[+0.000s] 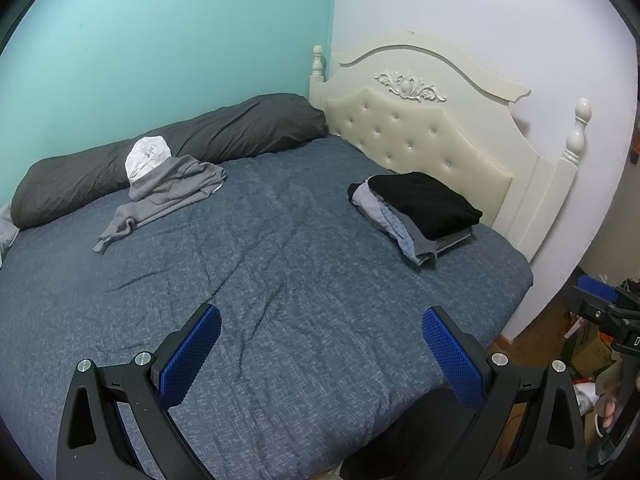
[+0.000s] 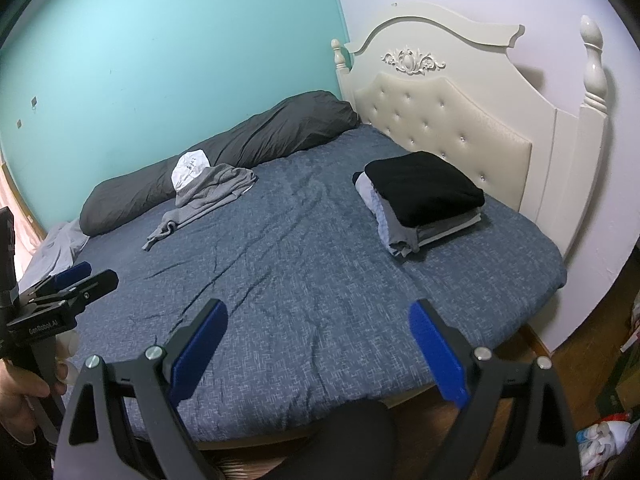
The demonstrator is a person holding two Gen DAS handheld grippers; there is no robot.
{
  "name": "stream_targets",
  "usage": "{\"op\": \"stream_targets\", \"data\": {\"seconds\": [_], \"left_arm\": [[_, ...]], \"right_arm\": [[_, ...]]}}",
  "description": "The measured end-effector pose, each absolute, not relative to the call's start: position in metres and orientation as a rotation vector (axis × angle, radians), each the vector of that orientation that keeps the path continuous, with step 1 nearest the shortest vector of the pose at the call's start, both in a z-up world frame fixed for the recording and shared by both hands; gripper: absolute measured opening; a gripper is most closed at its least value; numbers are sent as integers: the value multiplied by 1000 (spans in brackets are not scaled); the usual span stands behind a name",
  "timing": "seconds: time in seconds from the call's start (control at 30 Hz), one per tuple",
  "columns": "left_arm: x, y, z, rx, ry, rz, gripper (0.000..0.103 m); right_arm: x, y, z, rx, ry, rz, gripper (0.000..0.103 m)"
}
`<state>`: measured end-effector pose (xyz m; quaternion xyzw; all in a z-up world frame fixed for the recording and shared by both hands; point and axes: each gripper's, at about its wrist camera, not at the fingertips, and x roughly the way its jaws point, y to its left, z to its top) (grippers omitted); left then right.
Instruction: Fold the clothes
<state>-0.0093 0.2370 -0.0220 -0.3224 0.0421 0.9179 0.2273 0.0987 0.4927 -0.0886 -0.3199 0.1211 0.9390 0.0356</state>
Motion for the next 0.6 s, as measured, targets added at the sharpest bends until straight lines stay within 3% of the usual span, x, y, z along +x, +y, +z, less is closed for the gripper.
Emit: {"op": "stream_targets", "data": {"seconds": [0.6], "left_arm": [[-10, 234, -22, -894, 108, 2525, 103]], "right_arm": [[100, 494, -90, -979, 373, 2884, 93]]}}
